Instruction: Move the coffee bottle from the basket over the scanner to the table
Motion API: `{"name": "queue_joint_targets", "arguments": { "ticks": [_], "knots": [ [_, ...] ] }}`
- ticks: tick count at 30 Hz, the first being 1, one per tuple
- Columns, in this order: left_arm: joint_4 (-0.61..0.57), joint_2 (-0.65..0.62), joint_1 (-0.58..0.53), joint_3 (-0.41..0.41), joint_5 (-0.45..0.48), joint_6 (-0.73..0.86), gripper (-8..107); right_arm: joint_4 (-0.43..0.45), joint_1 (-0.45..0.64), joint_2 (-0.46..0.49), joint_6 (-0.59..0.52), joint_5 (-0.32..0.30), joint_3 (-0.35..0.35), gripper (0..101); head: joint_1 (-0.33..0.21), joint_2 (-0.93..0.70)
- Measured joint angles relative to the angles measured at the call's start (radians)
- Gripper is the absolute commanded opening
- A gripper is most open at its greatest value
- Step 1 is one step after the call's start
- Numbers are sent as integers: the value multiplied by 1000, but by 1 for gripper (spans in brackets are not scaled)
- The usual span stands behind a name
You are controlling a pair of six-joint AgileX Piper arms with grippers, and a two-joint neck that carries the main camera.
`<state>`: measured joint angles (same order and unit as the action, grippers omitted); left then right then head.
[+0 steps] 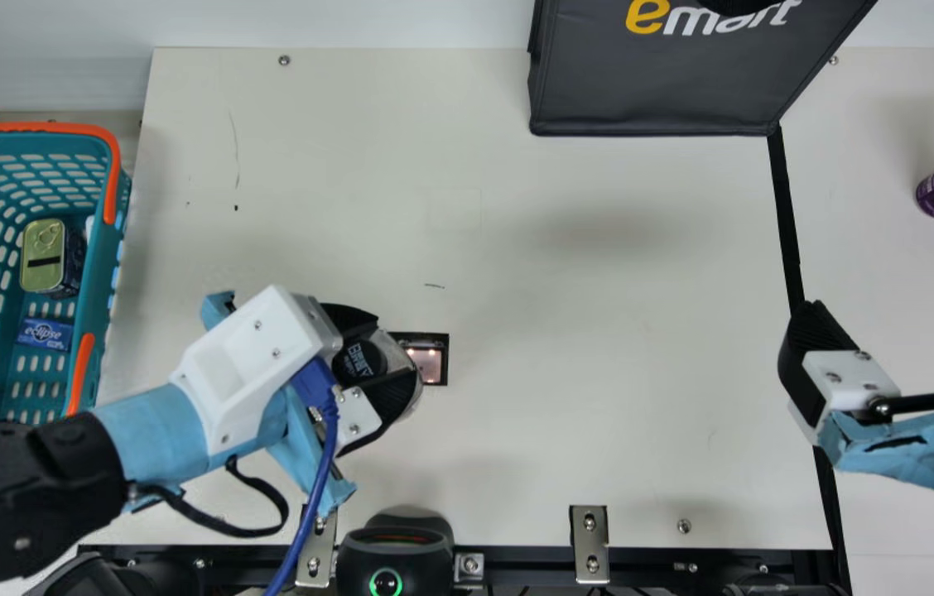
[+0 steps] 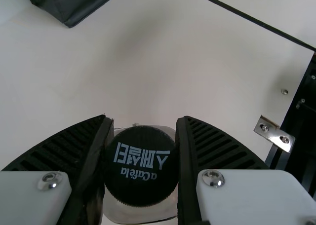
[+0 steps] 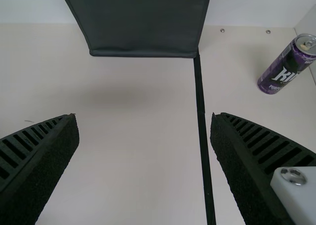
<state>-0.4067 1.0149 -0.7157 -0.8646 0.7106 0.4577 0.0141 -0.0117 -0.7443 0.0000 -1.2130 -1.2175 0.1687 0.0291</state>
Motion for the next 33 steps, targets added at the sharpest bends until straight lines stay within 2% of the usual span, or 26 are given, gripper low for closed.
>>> {"name": "queue_joint_targets", "arguments": {
  "ticks": [12, 21, 26, 33],
  "knots": [
    [-278, 45, 223, -34, 174, 509, -8, 0, 0, 0, 0, -1, 0, 95, -2, 0],
    [-387, 85, 337, -49, 284, 785, -8, 0, 0, 0, 0, -1, 0, 95, 0, 0],
    [-416, 121, 319, -65, 271, 834, -8, 0, 0, 0, 0, -1, 0, 95, 0, 0],
    [-414, 201, 216, -112, 194, 772, -8, 0, 0, 0, 0, -1, 0, 95, 0, 0]
  ]
}}
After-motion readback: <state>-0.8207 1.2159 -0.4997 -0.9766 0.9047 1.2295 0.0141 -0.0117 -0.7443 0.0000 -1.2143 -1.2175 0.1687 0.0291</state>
